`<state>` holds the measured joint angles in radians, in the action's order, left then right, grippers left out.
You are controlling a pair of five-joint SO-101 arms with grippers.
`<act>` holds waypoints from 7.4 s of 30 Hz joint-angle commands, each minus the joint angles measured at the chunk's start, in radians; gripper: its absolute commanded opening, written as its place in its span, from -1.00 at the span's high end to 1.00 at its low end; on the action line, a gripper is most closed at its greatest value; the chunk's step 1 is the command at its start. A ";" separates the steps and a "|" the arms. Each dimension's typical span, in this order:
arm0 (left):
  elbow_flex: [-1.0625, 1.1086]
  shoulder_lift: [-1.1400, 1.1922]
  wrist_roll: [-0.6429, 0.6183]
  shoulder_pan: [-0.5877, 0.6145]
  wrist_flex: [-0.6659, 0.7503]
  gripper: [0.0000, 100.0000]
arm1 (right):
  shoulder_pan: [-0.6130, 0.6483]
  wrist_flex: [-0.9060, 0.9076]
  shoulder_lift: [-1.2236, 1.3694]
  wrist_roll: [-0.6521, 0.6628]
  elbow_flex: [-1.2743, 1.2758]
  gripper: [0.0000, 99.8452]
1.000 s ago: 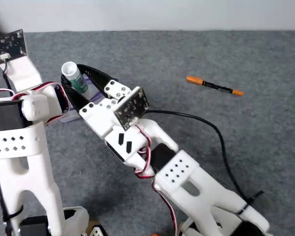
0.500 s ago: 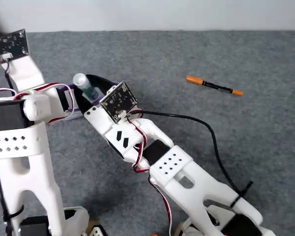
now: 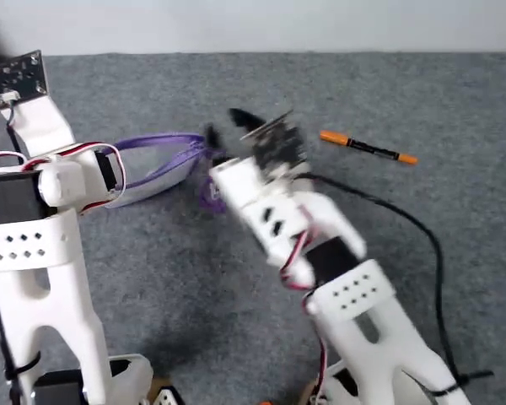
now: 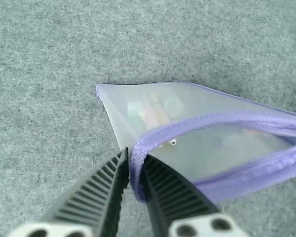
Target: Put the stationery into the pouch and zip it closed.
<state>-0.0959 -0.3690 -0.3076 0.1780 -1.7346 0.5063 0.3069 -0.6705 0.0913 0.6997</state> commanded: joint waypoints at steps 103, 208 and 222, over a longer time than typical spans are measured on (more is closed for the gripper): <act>-0.042 -0.002 -0.008 -0.002 -0.017 0.97 | -0.363 0.854 1.644 0.595 -1.462 0.86; -0.042 0.002 -0.009 -0.003 0.009 0.97 | 0.209 -0.568 0.355 -0.163 -0.253 0.98; -0.042 0.002 -0.009 -0.003 0.009 0.97 | 0.197 -0.120 0.111 -0.100 -0.169 0.53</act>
<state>-0.0959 -0.3675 -0.3076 0.1780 -1.7346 0.7227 0.1166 -0.4526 -0.0130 0.5447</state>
